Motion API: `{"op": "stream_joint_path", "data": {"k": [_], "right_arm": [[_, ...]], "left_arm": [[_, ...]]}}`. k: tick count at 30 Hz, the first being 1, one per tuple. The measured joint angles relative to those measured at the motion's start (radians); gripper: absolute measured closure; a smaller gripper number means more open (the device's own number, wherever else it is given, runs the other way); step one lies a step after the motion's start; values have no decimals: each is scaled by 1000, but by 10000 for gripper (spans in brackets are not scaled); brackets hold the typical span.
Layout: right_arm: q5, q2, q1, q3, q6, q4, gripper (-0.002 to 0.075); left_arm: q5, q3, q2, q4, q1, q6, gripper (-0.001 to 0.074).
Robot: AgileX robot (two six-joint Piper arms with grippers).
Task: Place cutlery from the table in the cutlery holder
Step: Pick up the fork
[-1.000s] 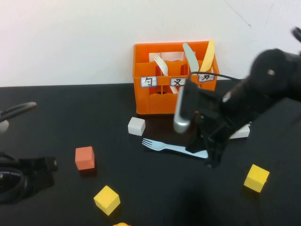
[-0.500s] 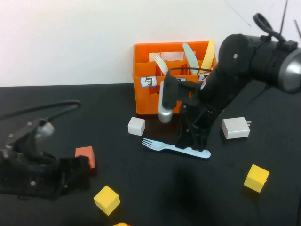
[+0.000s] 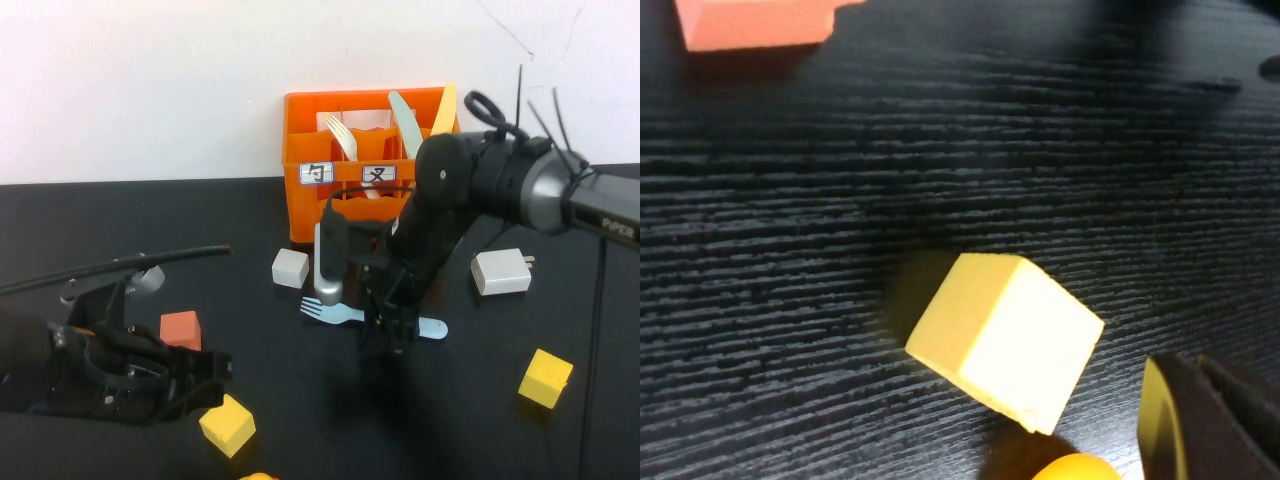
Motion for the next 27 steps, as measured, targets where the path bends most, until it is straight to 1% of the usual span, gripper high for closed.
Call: {"op": "stream_joint_path", "data": {"k": [5,7,8,9,10,12,14,15,22,27], "right_arm": [[-13,16,0,-4,0,-9,258],[-13,18,0,-6,0,-9,277],[-13,18,0,-6,0,-11,300],[-13,18,0,-6,0,-11,325],[-13,18,0,-6,0,-11,367],[-13,18,0,-7,0,-11,461],[-13,18,0,-7,0,-13,579],[-13,18,0,-9,0,-13,608],[0,18,0,-11,17,1,601],[90,2,0,-52,28,70,601]], "left_arm": [[-2,-4,0,0,0,-4,736],[-5,-4,0,0,0,-4,736],[-5,-4,0,0,0,-4,736],[-6,-5,0,0,0,-4,736],[-6,-5,0,0,0,-4,736],[-9,-5,0,0,0,-4,736],[-16,-5,0,0,0,-4,736],[-21,-5,0,0,0,-4,736],[-35,-5,0,0,0,1,736],[-35,-5,0,2,0,7,736]]}}
